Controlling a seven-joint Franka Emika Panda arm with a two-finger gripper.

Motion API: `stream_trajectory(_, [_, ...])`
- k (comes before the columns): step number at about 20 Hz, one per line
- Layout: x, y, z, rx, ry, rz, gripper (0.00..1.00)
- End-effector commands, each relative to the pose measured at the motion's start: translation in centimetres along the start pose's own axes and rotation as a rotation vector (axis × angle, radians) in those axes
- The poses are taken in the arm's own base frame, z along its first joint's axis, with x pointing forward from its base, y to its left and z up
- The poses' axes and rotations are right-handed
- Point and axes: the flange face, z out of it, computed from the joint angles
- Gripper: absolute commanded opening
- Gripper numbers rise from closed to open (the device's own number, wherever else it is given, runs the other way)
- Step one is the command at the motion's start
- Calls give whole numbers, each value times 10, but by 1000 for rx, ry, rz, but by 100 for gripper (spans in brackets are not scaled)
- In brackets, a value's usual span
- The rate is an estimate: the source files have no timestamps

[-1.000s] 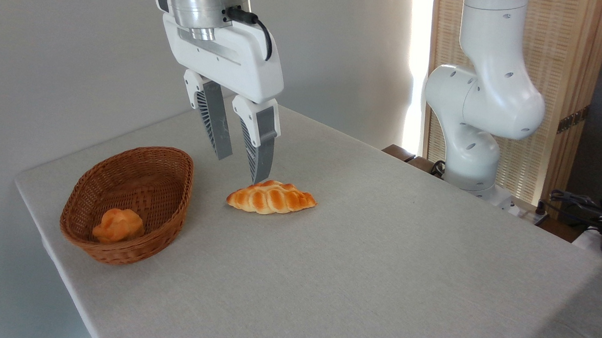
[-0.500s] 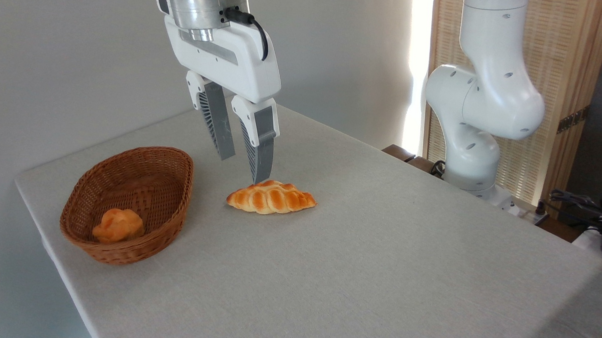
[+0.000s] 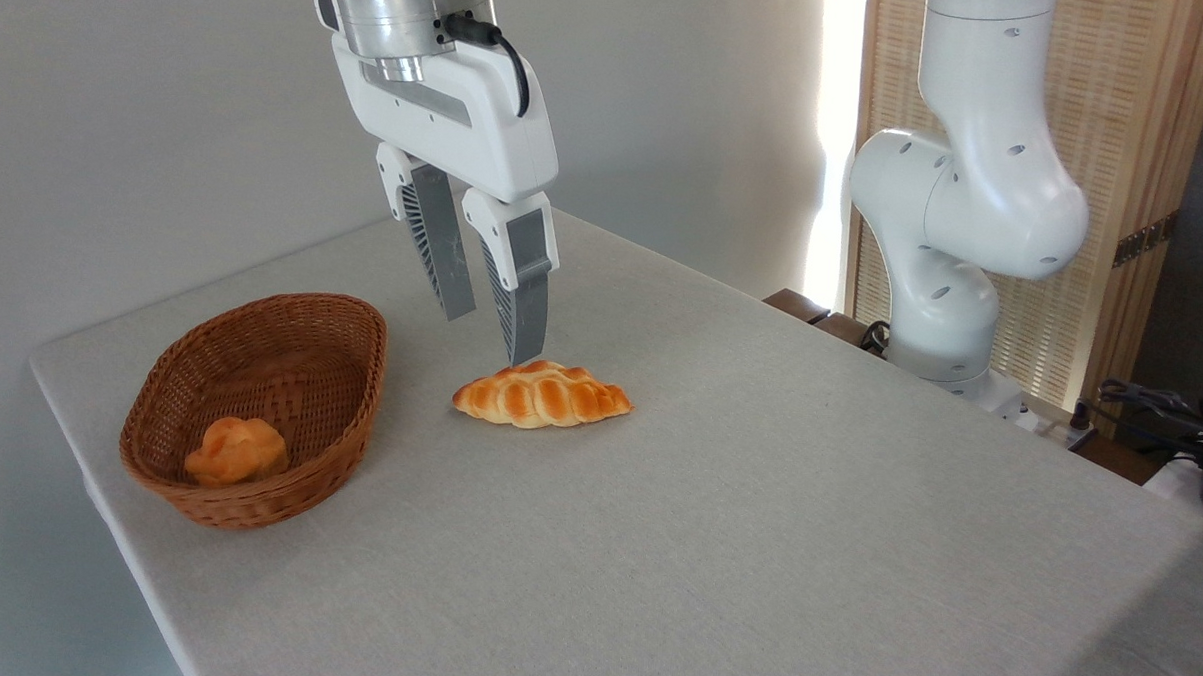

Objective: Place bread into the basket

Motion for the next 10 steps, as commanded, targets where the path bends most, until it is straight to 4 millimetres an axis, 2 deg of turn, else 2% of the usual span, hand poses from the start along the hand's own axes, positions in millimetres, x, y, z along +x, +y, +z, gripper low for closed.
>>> stream_trajectory(1, [-6, -1, -1, -18, 7, -33, 100])
stream_trajectory(10, [-4, 1, -2, -11, 7, -25, 100])
